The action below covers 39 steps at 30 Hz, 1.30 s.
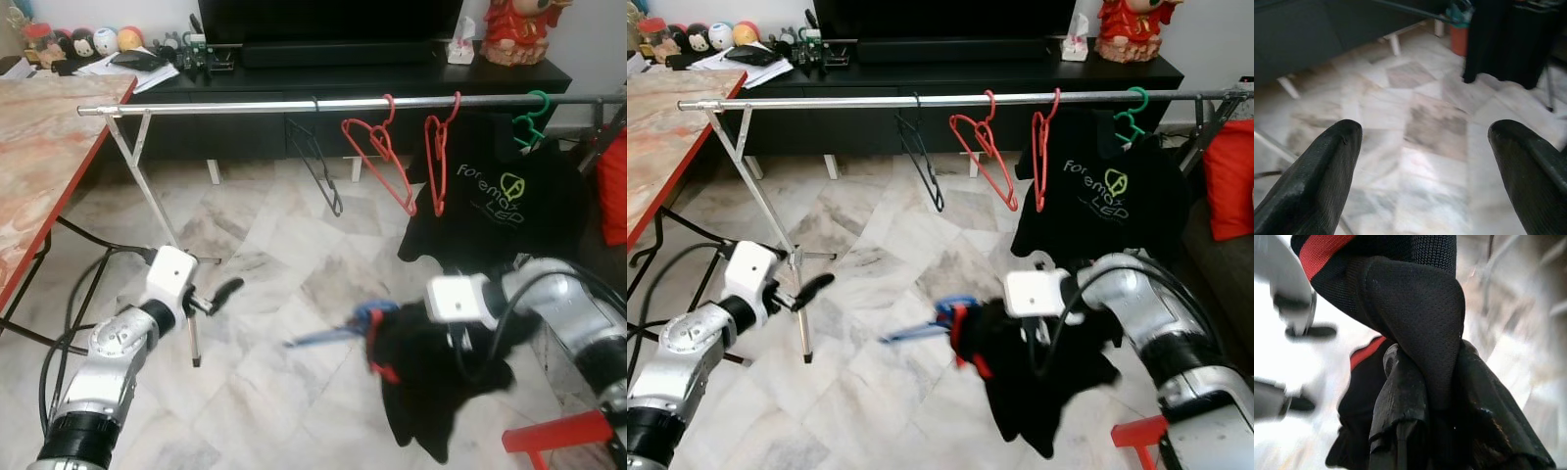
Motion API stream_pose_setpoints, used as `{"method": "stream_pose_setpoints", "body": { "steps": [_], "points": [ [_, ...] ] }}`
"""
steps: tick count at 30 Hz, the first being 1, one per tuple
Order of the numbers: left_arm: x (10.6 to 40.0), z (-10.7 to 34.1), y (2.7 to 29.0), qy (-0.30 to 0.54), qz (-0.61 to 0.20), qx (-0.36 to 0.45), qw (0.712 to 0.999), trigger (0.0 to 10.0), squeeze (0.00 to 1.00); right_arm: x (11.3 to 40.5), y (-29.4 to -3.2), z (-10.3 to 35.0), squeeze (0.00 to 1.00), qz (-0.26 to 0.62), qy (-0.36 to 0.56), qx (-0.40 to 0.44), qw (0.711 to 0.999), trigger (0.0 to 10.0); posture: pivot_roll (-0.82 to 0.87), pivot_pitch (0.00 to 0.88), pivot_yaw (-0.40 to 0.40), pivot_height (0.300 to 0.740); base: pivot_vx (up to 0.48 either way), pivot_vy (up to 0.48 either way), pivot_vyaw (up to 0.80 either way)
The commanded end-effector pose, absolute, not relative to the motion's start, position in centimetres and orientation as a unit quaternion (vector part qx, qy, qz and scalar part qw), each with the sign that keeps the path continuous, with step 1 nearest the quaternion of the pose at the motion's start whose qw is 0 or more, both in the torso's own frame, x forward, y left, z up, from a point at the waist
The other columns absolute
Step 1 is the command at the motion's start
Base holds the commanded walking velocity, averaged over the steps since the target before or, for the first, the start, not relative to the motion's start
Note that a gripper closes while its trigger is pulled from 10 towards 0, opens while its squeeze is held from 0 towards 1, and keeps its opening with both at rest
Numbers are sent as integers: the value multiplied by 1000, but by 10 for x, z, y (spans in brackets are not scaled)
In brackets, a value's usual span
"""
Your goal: Hang hanger
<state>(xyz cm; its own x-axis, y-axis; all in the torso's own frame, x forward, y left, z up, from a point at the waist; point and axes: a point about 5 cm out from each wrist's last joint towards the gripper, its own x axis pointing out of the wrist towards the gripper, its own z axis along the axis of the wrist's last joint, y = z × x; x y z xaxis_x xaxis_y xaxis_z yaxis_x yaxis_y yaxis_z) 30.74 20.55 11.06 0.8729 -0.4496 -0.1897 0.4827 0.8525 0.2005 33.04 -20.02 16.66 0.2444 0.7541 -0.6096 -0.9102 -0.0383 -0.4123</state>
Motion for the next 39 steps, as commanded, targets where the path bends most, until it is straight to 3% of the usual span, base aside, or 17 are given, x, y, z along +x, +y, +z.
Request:
{"method": "stream_pose_setpoints", "body": {
  "steps": [1, 5, 8, 14, 17, 24, 25, 26, 30, 39],
  "points": [
    [305, 106, 207, 81, -248, 123, 958, 10000, 0, 331, -200, 179, 0, 613, 78, -380, 688, 10000, -80, 90, 30, 740, 0, 0, 0],
    [299, 102, 207, 92, -271, 126, 950, 10000, 0, 332, -202, 177, 0, 606, 80, -384, 692, 10000, -79, 89, 29, 740, 0, 0, 0],
    [301, 105, 211, 82, -245, 130, 957, 10000, 0, 332, -204, 170, 0, 601, 91, -382, 696, 10000, -79, 89, 29, 740, 0, 0, 0],
    [299, 116, 205, 56, -269, 110, 955, 10000, 0, 324, -200, 156, 0, 617, 104, -372, 686, 10000, -74, 93, 30, 740, 0, 0, 0],
    [287, 121, 191, 68, -363, 104, 923, 10000, 0, 323, -200, 150, 0, 613, 112, -382, 682, 10000, -73, 92, 32, 740, 0, 0, 0],
    [271, 123, 186, 114, -453, 141, 873, 10000, 0, 323, -199, 147, 0, 611, 119, -385, 681, 10000, -66, 89, 35, 740, 0, 0, 0],
    [263, 121, 186, 142, -489, 160, 845, 10000, 0, 324, -199, 145, 0, 604, 121, -394, 682, 10000, -66, 88, 36, 740, 0, 0, 0],
    [260, 120, 187, 151, -499, 167, 837, 10000, 0, 325, -198, 144, 0, 602, 122, -397, 682, 10000, -66, 88, 36, 740, 0, 0, 0],
    [256, 121, 185, 165, -516, 177, 821, 10000, 0, 326, -196, 144, 0, 598, 118, -395, 687, 10000, -60, 88, 40, 740, 0, 0, 0],
    [264, 120, 183, 167, -497, 213, 825, 10000, 0, 335, -187, 158, 0, 577, 79, -398, 709, 10000, -63, 92, 50, 740, 0, 0, 0]
  ]
}}
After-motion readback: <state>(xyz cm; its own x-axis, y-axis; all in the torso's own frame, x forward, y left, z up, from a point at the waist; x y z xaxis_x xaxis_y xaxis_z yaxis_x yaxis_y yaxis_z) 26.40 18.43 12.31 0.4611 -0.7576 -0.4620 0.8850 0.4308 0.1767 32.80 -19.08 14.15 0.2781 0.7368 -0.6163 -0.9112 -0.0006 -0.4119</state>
